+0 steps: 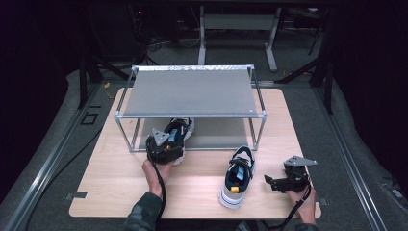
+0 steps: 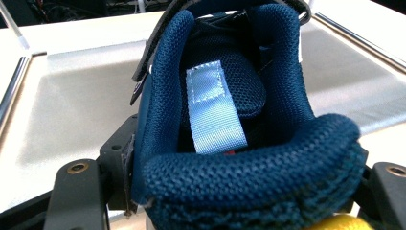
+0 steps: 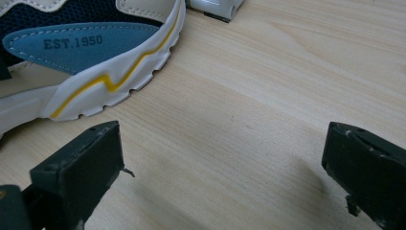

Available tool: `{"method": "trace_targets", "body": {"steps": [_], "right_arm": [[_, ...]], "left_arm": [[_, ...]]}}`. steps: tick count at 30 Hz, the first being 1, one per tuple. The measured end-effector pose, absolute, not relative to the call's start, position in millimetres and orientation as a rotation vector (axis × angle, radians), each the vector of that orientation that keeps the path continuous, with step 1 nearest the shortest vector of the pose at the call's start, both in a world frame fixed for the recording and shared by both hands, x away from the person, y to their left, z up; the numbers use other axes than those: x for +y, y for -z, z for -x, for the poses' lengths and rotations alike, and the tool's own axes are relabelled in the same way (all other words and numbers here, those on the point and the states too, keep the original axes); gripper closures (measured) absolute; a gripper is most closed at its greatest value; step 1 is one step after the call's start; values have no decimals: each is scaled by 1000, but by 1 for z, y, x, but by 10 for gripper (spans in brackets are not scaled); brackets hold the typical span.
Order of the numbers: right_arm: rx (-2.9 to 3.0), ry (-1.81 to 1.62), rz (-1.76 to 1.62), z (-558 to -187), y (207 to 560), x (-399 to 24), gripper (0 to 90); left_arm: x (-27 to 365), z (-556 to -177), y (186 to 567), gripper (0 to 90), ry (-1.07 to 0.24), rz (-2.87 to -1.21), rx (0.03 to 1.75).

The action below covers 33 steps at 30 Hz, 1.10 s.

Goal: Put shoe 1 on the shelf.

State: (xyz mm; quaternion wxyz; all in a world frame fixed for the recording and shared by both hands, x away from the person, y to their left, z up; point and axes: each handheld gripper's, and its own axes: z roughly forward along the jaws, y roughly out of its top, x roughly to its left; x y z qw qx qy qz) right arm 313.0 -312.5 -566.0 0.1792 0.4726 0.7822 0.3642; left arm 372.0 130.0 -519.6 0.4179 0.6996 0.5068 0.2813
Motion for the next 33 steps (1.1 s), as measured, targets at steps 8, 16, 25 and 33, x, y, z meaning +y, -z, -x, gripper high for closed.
{"method": "trace_targets", "body": {"steps": [8,16,25,33], "right_arm": [[2227,-1025,-1336,-313,566,-312,0],[2223,-1030,-1339,-313,566,-312,0],[2223,-1030,-1331,-313,567,-311,0],[2226,-1031,-1331,-314,567,-311,1]], "left_arm": [[120,-387,520,269,-714,-1728,1322],[113,-405,531,268,-716,-1737,1383],[109,-423,538,266,-750,-1766,1428],[103,-439,541,259,-783,-1757,1464]]}}
